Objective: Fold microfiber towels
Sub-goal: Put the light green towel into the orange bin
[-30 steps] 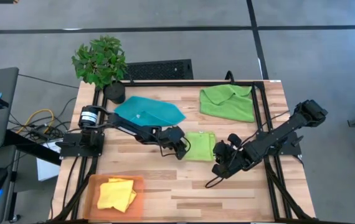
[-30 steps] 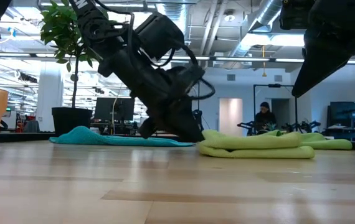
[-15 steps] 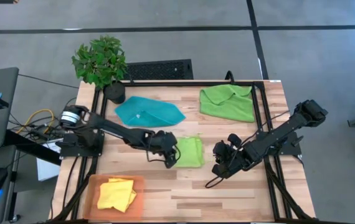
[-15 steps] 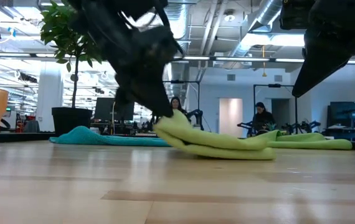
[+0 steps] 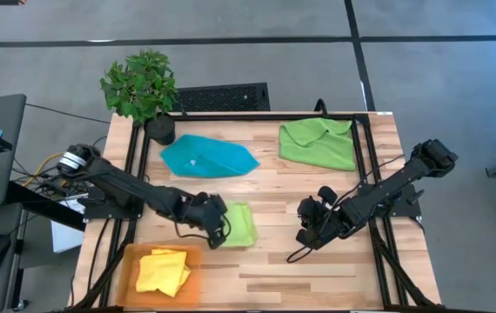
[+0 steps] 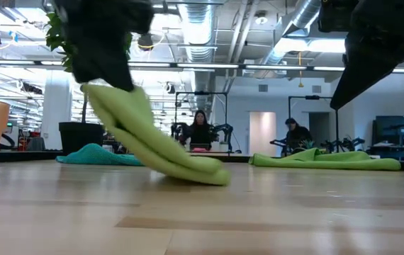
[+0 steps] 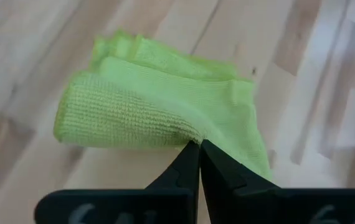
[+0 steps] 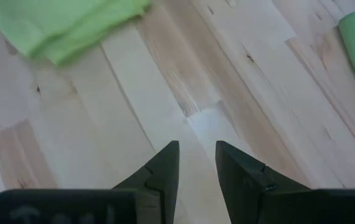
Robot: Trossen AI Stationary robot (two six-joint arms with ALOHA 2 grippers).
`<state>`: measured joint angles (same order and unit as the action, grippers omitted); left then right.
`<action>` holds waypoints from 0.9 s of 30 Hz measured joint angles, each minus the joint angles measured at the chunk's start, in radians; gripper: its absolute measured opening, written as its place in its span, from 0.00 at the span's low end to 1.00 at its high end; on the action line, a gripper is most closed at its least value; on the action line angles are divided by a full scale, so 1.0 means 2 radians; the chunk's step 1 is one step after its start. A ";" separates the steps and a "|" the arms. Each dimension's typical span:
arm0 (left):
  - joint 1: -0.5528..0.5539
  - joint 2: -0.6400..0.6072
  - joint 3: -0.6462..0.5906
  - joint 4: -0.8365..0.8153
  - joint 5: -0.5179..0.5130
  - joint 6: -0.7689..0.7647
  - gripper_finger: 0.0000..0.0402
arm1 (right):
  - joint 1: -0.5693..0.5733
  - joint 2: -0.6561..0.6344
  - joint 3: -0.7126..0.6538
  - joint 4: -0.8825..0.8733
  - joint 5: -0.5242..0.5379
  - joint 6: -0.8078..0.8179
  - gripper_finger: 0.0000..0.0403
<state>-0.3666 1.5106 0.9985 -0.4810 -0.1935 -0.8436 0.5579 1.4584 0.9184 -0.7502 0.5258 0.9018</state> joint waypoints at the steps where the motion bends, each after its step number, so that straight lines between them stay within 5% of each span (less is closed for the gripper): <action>1: -0.008 -0.005 0.000 -0.008 -0.003 -0.014 0.00 | 0.000 0.000 0.000 0.000 0.000 -0.005 0.32; 19: -0.165 -0.073 0.000 -0.079 -0.003 -0.249 0.00 | 0.000 0.000 0.000 0.006 0.025 -0.010 0.32; 27: -0.229 -0.073 0.000 -0.090 -0.002 -0.316 0.00 | 0.010 0.000 0.000 0.080 0.023 -0.063 0.32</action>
<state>-0.8248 1.3640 0.9985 -0.6607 -0.1974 -1.4746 0.5778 1.4583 0.9184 -0.5912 0.5717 0.7765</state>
